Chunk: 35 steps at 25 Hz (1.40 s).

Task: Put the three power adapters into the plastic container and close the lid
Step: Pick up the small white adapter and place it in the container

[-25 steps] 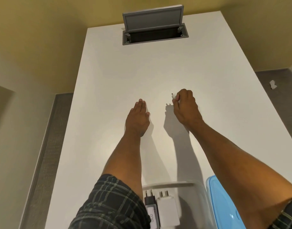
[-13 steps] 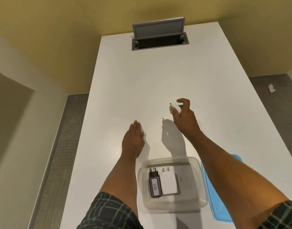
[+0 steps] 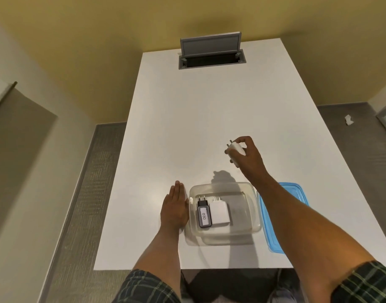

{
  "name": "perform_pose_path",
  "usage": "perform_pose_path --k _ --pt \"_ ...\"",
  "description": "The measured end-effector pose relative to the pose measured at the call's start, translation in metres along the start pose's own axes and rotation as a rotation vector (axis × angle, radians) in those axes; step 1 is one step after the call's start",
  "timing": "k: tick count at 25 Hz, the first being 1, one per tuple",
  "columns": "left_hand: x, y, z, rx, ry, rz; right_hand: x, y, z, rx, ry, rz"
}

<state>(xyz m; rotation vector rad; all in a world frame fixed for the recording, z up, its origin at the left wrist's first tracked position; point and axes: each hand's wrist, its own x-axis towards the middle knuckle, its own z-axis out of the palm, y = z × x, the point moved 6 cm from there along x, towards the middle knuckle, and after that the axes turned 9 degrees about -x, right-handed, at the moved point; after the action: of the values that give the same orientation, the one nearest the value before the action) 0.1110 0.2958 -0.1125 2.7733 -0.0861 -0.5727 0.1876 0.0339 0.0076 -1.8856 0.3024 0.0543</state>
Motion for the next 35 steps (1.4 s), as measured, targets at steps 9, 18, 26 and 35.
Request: perform_pose_path --k 9,18,26,35 --pt "-0.039 -0.005 0.018 0.031 -0.134 -0.015 -0.060 0.020 0.016 -0.311 -0.295 -0.015" --pt "-0.048 -0.007 0.020 0.014 -0.188 -0.008 -0.098 0.038 0.026 -0.774 -0.409 -0.280" --pt "-0.048 -0.008 0.025 0.039 -0.207 -0.014 -0.094 0.072 0.037 -1.205 -0.430 -0.101" --pt "-0.048 -0.013 0.030 0.039 -0.211 0.006 -0.096 0.089 0.056 -1.399 -0.414 -0.076"
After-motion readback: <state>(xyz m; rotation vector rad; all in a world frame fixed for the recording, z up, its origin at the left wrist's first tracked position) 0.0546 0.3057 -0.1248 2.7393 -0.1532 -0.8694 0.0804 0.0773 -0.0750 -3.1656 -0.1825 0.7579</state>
